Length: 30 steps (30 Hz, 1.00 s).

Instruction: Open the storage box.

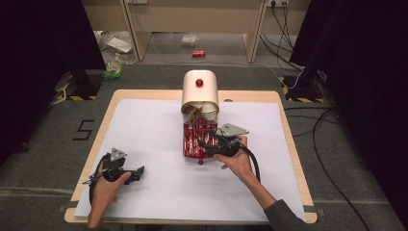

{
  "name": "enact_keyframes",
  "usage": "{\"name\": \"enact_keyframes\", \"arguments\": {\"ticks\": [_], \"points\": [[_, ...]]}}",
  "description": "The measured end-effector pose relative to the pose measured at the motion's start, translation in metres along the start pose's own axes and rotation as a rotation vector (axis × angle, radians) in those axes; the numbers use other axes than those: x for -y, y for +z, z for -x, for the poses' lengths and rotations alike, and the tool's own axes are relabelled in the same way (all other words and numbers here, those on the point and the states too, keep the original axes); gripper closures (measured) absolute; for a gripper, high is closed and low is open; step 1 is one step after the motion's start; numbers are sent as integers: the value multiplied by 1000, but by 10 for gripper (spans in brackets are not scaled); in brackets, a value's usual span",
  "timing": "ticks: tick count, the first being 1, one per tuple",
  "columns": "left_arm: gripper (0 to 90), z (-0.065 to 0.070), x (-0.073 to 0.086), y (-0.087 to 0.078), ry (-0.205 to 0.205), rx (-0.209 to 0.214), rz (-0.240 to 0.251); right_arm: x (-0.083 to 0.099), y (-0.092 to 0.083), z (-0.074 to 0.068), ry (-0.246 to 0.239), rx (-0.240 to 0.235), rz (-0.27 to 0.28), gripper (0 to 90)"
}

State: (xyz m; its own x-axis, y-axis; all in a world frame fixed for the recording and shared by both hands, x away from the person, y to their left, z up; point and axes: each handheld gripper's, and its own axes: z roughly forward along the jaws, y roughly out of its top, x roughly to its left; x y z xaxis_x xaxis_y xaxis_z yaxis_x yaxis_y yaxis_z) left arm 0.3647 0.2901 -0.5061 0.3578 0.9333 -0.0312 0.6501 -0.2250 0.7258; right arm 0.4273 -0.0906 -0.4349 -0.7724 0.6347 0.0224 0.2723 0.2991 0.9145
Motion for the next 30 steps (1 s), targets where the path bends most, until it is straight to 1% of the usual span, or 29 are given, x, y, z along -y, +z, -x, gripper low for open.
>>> {"name": "enact_keyframes", "arguments": {"ticks": [2, 7, 8, 10, 11, 15, 23, 30], "points": [[0, 0, 0, 0, 0, 0, 0, -1, 1, -1, -1, -4, -5, 414], [0, 0, 0, 0, 0, -1, 0, -2, 6, -4, -1, 4, -14, 415], [0, 0, 0, 0, 0, -1, 0, -2, 7, -5, 1, 9, -20, 418], [0, 0, 0, 0, 0, -1, 0, -2, 9, -6, -9, 36, -40, 417], [0, 0, 0, 0, 0, -1, 0, -2, 10, -5, -8, 40, -41, 417], [0, 0, 0, 0, 0, -1, 0, -1, 12, -3, 8, 40, -42, 420], [0, 0, 0, 0, 0, -1, 0, -2, 19, -6, -4, 36, -56, 428], [0, 0, 0, 0, 0, -1, 0, -2, 27, -8, -2, 33, -75, 429]]}}
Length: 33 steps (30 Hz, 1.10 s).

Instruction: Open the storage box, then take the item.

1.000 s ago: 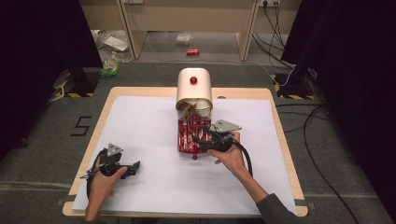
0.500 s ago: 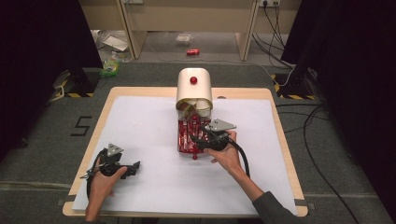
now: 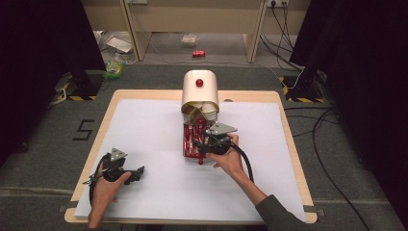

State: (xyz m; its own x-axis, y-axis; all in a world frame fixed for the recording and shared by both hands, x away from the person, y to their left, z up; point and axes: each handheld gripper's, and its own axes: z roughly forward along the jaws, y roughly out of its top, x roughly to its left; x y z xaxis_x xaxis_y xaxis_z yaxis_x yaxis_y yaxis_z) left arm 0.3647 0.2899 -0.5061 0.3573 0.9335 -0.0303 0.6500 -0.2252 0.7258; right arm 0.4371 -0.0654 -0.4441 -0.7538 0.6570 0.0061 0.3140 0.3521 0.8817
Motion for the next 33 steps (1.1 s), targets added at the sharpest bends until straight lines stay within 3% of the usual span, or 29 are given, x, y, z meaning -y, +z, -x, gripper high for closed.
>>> {"name": "enact_keyframes", "arguments": {"ticks": [12, 27, 33], "points": [[0, 0, 0, 0, 0, -1, 0, -3, 8, -1, 9, 13, -48, 455], [0, 0, 0, 0, 1, 1, -1, -4, 17, 2, 44, 36, -101, 564], [0, 0, 0, 0, 1, 1, 0, -7, 21, -4, 18, 45, -121, 590]]}}
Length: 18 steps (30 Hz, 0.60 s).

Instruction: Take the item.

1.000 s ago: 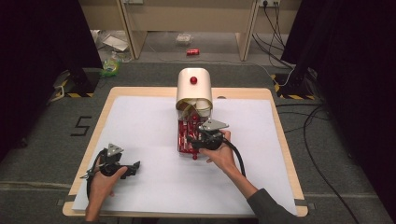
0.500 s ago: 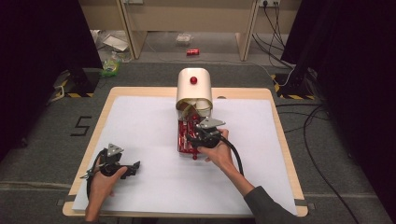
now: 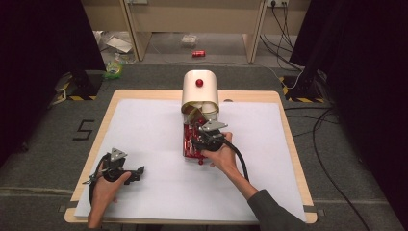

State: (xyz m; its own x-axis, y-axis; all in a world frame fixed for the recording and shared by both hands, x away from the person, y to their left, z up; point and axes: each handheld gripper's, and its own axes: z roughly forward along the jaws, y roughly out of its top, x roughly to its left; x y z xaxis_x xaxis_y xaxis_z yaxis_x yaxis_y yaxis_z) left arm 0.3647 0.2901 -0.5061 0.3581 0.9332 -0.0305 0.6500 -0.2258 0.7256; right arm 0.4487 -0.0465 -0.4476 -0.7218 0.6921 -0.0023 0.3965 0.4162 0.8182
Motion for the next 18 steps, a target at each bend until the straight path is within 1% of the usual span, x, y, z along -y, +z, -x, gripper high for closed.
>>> {"name": "enact_keyframes", "arguments": {"ticks": [2, 4, 5, 7, 8, 10, 12, 13, 15, 18], "points": [[0, 0, 0, 0, 0, 0, 0, 0, 1, -3, -19, 16, -12, 611], [0, 0, 0, 0, 1, 0, 0, 0, 2, -3, -25, 30, -22, 648], [0, 0, 0, 0, 0, 0, 0, 0, 2, -3, -26, 34, -22, 671], [0, 0, 0, 0, 1, 0, 0, 1, 3, -4, -44, 45, -19, 712], [0, 0, 0, 0, 1, 0, 0, 1, 3, -4, -37, 45, -18, 731], [0, 0, 0, 0, 0, 0, 1, 1, 3, -4, -42, 40, -13, 766], [0, 0, 0, 0, 1, 0, 1, 0, 2, -4, -33, 33, -5, 791], [0, 0, 0, 0, 1, 0, 1, 0, 0, -4, -41, 30, -1, 810], [0, 0, 0, 0, 0, 1, 0, -2, -5, -4, -37, 9, 10, 845], [0, 0, 0, 0, 1, 0, 1, -5, -13, 0, -48, 1, 26, 873]]}}
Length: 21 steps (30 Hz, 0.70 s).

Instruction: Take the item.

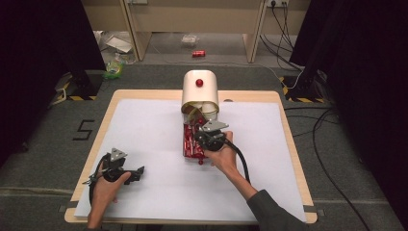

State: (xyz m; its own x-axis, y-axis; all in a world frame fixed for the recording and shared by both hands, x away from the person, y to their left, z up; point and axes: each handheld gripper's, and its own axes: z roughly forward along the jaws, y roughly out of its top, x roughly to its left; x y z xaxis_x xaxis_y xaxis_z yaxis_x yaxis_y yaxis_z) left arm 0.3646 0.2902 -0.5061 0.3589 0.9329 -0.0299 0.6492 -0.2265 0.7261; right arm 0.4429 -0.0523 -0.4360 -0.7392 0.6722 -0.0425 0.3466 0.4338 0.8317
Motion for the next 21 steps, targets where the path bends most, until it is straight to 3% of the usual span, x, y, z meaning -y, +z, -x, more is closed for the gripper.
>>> {"name": "enact_keyframes", "arguments": {"ticks": [5, 11, 18, 21], "points": [[0, 0, 0, 0, 0, -1, 1, 0, -13, 7, 2, -28, -3, 884], [0, 0, 0, 0, 2, -1, -1, 2, -35, 15, -47, -34, -10, 886], [0, 0, 0, 0, 1, -2, 1, 10, -33, 19, -56, -25, -35, 876], [0, 0, 0, 0, 0, -1, 0, 15, -28, 19, -51, -15, -49, 832]]}}
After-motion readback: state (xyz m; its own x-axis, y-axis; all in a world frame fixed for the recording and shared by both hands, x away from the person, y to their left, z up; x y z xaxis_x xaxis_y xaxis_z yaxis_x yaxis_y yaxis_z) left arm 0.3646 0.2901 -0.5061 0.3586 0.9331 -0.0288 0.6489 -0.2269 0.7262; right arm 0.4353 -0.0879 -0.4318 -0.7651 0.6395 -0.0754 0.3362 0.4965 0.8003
